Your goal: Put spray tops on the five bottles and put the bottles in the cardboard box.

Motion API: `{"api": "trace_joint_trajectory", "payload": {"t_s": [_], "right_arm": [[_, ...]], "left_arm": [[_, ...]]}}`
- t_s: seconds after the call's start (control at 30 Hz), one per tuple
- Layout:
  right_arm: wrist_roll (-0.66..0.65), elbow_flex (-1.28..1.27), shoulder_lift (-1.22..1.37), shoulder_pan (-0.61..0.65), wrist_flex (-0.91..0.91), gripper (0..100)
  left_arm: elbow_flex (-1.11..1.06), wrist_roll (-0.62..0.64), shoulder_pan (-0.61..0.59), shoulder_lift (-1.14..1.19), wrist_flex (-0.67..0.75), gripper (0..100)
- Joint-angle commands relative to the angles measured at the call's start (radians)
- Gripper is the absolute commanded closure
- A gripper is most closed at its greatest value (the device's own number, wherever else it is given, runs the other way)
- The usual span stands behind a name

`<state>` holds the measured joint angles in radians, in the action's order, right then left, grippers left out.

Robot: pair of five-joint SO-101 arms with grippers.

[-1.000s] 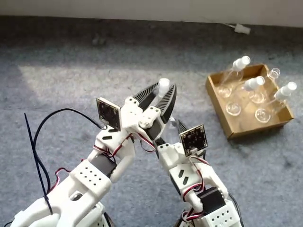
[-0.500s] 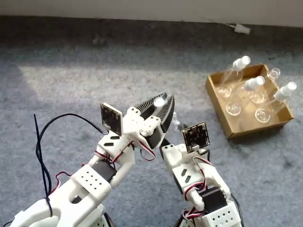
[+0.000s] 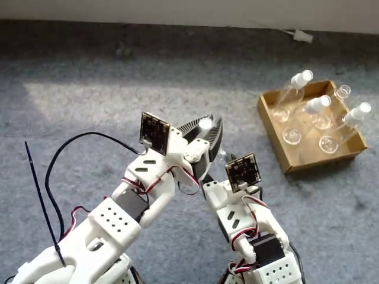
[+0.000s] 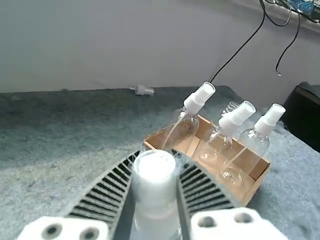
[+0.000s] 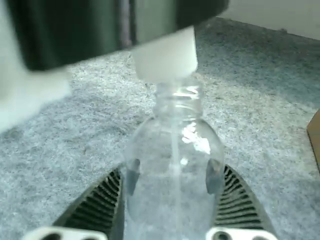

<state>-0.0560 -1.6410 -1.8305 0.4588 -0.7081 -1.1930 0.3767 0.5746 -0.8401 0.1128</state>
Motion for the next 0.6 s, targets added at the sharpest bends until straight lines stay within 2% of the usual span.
{"api": "trace_joint_trajectory", "payload": {"t_s": [0.0,0.17,0.57], "right_arm": [[-0.057,0.076,-0.008,-0.008,0.004,86.7],[-0.092,0.093,-0.010,0.035,-0.001,86.7],[-0.101,0.134,-0.010,0.031,-0.016,86.8]], "left_arm": [[0.097,-0.012,0.016,-0.015,-0.064,99],[0.094,-0.012,0.018,-0.015,-0.068,99],[0.077,-0.009,0.025,-0.016,-0.083,99]]}}
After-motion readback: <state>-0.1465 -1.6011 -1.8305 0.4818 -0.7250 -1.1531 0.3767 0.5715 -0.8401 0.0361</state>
